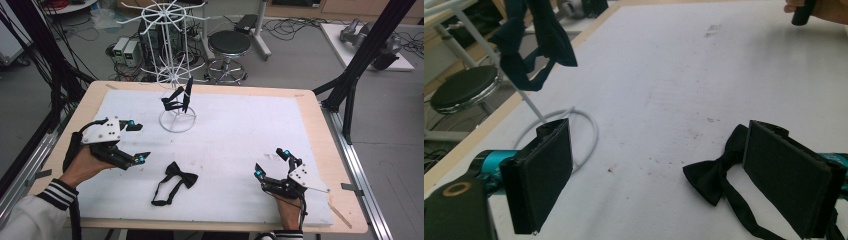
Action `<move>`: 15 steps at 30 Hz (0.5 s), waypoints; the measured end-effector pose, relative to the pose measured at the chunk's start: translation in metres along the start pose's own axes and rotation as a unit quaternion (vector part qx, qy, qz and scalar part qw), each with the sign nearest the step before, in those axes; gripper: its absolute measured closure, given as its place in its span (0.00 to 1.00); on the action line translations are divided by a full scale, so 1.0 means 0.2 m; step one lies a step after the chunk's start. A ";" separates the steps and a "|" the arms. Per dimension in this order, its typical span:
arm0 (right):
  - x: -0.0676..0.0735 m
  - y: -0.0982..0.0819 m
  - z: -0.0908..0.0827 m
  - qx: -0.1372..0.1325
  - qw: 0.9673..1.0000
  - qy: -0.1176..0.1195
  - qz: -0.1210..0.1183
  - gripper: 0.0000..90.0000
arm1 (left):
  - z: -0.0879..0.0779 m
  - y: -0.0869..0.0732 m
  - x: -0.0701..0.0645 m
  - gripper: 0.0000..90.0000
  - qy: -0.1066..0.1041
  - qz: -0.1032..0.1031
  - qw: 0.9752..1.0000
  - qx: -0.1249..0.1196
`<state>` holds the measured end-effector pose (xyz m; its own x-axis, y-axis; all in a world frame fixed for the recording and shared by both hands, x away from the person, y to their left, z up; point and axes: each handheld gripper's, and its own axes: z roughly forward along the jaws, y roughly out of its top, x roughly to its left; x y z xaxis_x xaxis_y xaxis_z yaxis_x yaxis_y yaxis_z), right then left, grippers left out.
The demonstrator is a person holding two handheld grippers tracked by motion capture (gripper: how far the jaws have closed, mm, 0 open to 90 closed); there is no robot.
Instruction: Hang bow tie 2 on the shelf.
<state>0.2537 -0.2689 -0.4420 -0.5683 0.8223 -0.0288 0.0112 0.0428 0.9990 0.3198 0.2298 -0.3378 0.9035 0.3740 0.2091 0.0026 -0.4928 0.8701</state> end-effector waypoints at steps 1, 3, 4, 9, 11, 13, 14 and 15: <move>0.00 0.00 0.00 -0.001 1.000 0.001 -0.005 0.13 | 0.01 0.01 0.00 0.15 -0.006 0.003 1.000 0.003; 0.00 0.00 0.01 -0.004 1.000 0.003 -0.007 0.13 | 0.02 0.02 0.01 0.15 -0.016 0.007 1.000 0.016; 0.01 0.00 0.01 -0.002 1.000 0.004 -0.005 0.13 | 0.03 0.02 0.01 0.15 -0.021 0.011 0.999 0.023; 0.02 -0.01 0.01 -0.003 1.000 0.009 -0.001 0.13 | 0.07 0.03 0.02 0.15 -0.031 0.014 0.998 0.045; 0.02 -0.02 0.01 -0.005 1.000 0.007 -0.006 0.13 | 0.09 0.04 0.02 0.15 -0.039 0.018 0.997 0.057; 0.02 -0.02 0.01 -0.006 1.000 0.007 -0.003 0.13 | 0.12 0.04 0.02 0.15 -0.050 0.022 0.996 0.070; 0.02 -0.02 0.00 -0.005 1.000 0.007 -0.003 0.13 | 0.13 0.05 0.02 0.15 -0.052 0.027 0.995 0.076; 0.02 -0.02 0.00 -0.005 1.000 0.006 -0.004 0.13 | 0.15 0.05 0.01 0.15 -0.057 0.033 0.994 0.082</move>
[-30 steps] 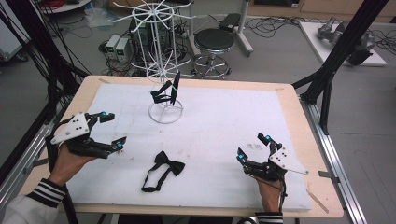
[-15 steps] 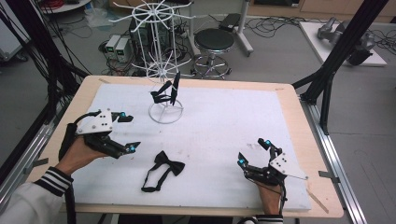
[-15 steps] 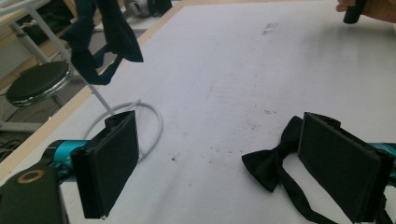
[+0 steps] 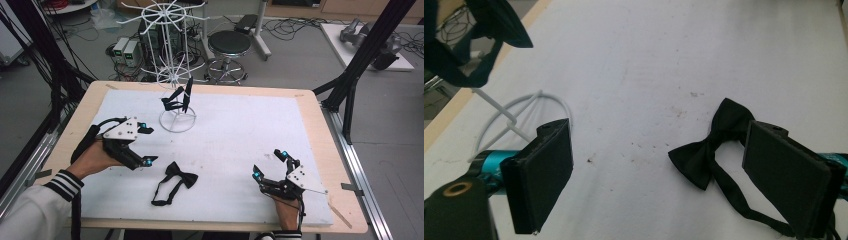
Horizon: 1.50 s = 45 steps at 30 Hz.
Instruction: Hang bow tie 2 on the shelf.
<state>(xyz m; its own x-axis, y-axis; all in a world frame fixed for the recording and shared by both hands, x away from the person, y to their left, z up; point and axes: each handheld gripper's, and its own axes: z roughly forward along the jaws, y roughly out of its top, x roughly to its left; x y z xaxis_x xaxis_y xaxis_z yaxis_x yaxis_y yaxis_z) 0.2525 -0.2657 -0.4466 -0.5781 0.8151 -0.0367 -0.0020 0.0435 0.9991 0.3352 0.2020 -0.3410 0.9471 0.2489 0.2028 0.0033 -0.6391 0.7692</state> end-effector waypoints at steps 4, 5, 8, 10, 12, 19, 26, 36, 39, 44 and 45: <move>0.00 -0.01 0.00 0.001 1.000 0.000 -0.003 0.13 | 0.04 0.03 0.00 0.15 -0.010 0.011 1.000 0.013; 0.00 -0.02 0.00 0.003 1.000 0.002 0.000 0.13 | 0.05 0.03 0.00 0.15 -0.011 0.010 1.000 0.013; 0.00 -0.03 0.00 0.005 1.000 0.002 0.000 0.13 | 0.07 0.04 0.00 0.15 -0.016 0.016 1.000 0.021; 0.00 -0.03 0.00 0.003 1.000 0.001 0.001 0.13 | 0.09 0.04 -0.01 0.15 -0.022 0.020 0.999 0.027; 0.01 -0.03 0.00 0.004 1.000 0.001 0.004 0.13 | 0.11 0.05 -0.01 0.15 -0.026 0.025 0.999 0.034; 0.01 -0.03 0.00 0.003 1.000 0.003 0.005 0.13 | 0.20 0.05 -0.02 0.16 -0.054 0.034 0.997 0.047; 0.00 -0.04 0.00 0.002 1.000 0.005 0.007 0.13 | 0.30 0.07 -0.03 0.17 -0.080 0.046 0.993 0.078; 0.00 -0.04 0.00 -0.002 1.000 0.005 0.007 0.13 | 0.39 0.09 -0.04 0.19 -0.106 0.056 0.987 0.102; 0.00 -0.04 0.00 -0.004 1.000 0.003 0.007 0.13 | 0.41 0.09 -0.04 0.20 -0.115 0.057 0.986 0.108; 0.00 -0.04 -0.01 -0.006 1.000 0.004 0.008 0.13 | 0.44 0.07 -0.05 0.21 -0.122 0.064 0.982 0.129; 0.00 -0.04 -0.01 -0.006 1.000 0.004 0.007 0.13 | 0.45 0.07 -0.05 0.21 -0.124 0.063 0.981 0.132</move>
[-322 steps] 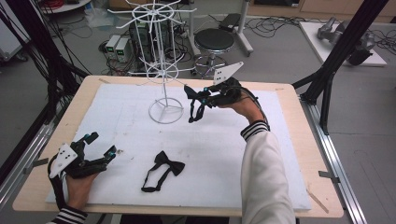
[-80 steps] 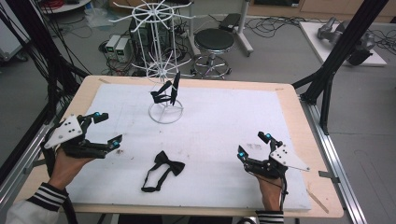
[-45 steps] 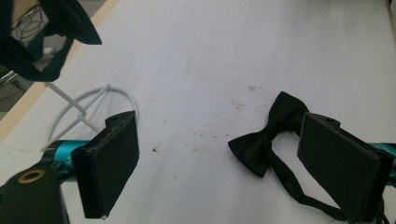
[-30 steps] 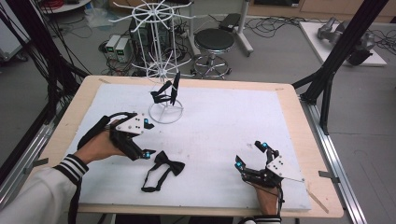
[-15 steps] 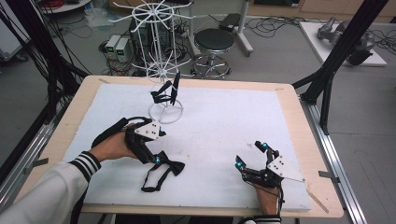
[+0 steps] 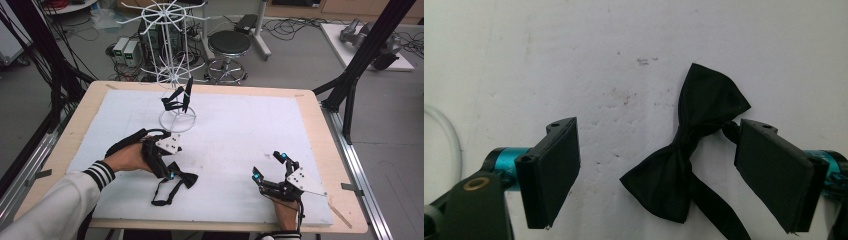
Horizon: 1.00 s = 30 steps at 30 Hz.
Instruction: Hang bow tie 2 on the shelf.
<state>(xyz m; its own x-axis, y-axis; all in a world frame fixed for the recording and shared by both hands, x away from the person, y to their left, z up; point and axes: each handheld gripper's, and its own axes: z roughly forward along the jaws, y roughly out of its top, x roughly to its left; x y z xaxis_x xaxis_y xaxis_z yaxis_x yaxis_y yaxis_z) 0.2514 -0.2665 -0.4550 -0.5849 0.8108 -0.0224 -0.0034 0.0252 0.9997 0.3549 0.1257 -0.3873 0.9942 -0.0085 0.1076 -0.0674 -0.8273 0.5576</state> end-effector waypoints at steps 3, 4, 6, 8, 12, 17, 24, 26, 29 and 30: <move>0.00 0.00 0.00 0.000 1.000 -0.002 0.001 0.13 | 0.02 0.00 0.00 0.23 -0.009 0.005 1.000 0.004; 0.00 0.00 0.00 0.000 1.000 -0.002 0.002 0.13 | 0.02 0.00 0.00 0.24 -0.010 0.006 1.000 0.007; 0.00 0.00 0.00 0.000 1.000 -0.002 0.003 0.13 | 0.04 0.00 0.00 0.25 -0.018 0.008 1.000 0.016; 0.00 0.00 0.00 0.000 1.000 -0.003 0.002 0.13 | 0.06 0.00 -0.01 0.26 -0.019 0.014 0.999 0.023; 0.00 0.00 0.00 -0.002 1.000 -0.003 0.000 0.13 | 0.08 0.01 -0.01 0.31 -0.022 0.021 0.999 0.041; 0.00 0.00 0.00 -0.002 1.000 -0.003 0.000 0.13 | 0.11 0.01 -0.01 0.35 -0.027 0.028 0.998 0.055; 0.00 0.00 0.00 -0.003 1.000 -0.003 0.001 0.13 | 0.12 0.02 0.00 0.40 -0.035 0.033 0.997 0.065; 0.00 0.00 0.00 -0.005 1.000 -0.002 0.000 0.13 | 0.13 0.02 0.00 0.41 -0.036 0.034 0.996 0.069; 0.00 0.00 0.00 -0.006 1.000 -0.003 0.003 0.13 | 0.13 0.02 0.00 0.42 -0.037 0.034 0.996 0.076; 0.00 0.00 0.00 -0.006 1.000 -0.002 0.004 0.13 | 0.13 0.02 0.00 0.42 -0.037 0.034 0.996 0.079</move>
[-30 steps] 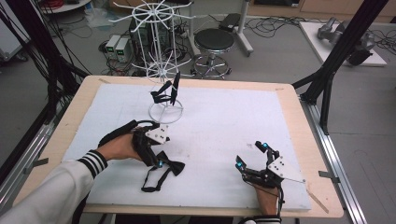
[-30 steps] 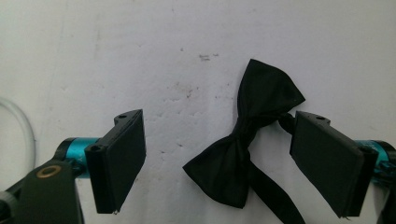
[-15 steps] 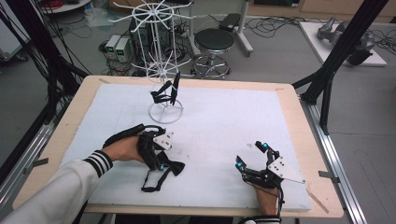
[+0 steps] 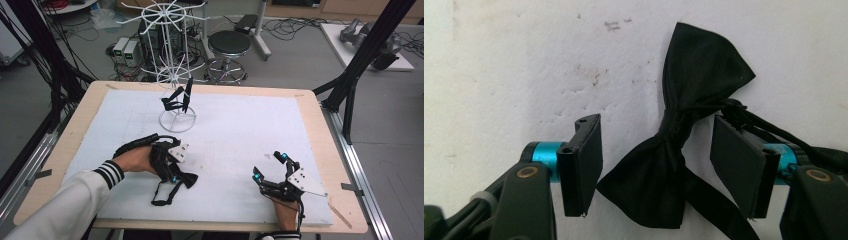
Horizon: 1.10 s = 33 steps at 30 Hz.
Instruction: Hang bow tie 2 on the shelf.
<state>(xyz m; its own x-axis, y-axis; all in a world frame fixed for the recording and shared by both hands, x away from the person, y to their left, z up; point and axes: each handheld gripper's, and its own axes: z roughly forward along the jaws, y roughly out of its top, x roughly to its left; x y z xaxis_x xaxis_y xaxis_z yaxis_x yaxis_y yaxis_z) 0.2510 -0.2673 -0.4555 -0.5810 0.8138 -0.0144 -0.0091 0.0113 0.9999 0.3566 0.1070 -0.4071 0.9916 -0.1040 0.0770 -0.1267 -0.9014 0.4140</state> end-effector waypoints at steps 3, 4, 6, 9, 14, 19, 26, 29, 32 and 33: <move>0.00 0.00 0.00 0.000 1.000 0.000 -0.001 0.13 | 0.00 0.00 0.00 0.45 0.001 0.000 1.000 0.003; 0.00 0.00 0.00 0.000 1.000 0.000 -0.001 0.13 | 0.00 0.00 0.00 0.46 -0.001 -0.002 1.000 0.003; 0.00 0.00 0.00 0.000 1.000 0.000 -0.001 0.13 | 0.01 0.00 0.00 0.48 -0.002 -0.002 1.000 0.005; 0.00 0.00 0.00 0.000 1.000 0.000 0.000 0.13 | 0.01 0.00 0.01 0.50 -0.004 0.000 1.000 0.008; 0.00 0.00 0.00 0.000 1.000 0.000 0.000 0.13 | 0.01 0.00 0.01 0.55 0.000 0.001 1.000 0.015; 0.00 0.00 0.00 0.000 1.000 -0.001 -0.002 0.13 | 0.02 0.00 0.00 0.62 0.000 0.005 1.000 0.020; 0.00 0.00 0.00 0.000 1.000 -0.001 -0.003 0.13 | 0.02 0.00 0.00 0.72 -0.013 0.001 1.000 0.024; 0.00 0.00 0.00 0.000 1.000 -0.001 -0.003 0.13 | 0.02 0.00 0.00 0.77 -0.018 0.000 1.000 0.025; 0.00 0.00 0.00 0.000 1.000 -0.001 -0.002 0.13 | 0.01 0.00 0.00 0.81 -0.020 -0.003 0.999 0.026; 0.00 0.00 0.00 0.000 1.000 0.000 -0.002 0.13 | 0.01 0.00 0.00 0.82 -0.019 -0.004 0.999 0.027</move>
<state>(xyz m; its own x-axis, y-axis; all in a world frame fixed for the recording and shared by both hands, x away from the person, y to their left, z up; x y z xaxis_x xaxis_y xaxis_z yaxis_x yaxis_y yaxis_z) 0.2510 -0.2674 -0.4556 -0.5807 0.8139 -0.0191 -0.0119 0.0149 0.9998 0.3567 0.1053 -0.4091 0.9929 -0.1123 0.0398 -0.1191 -0.9233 0.3653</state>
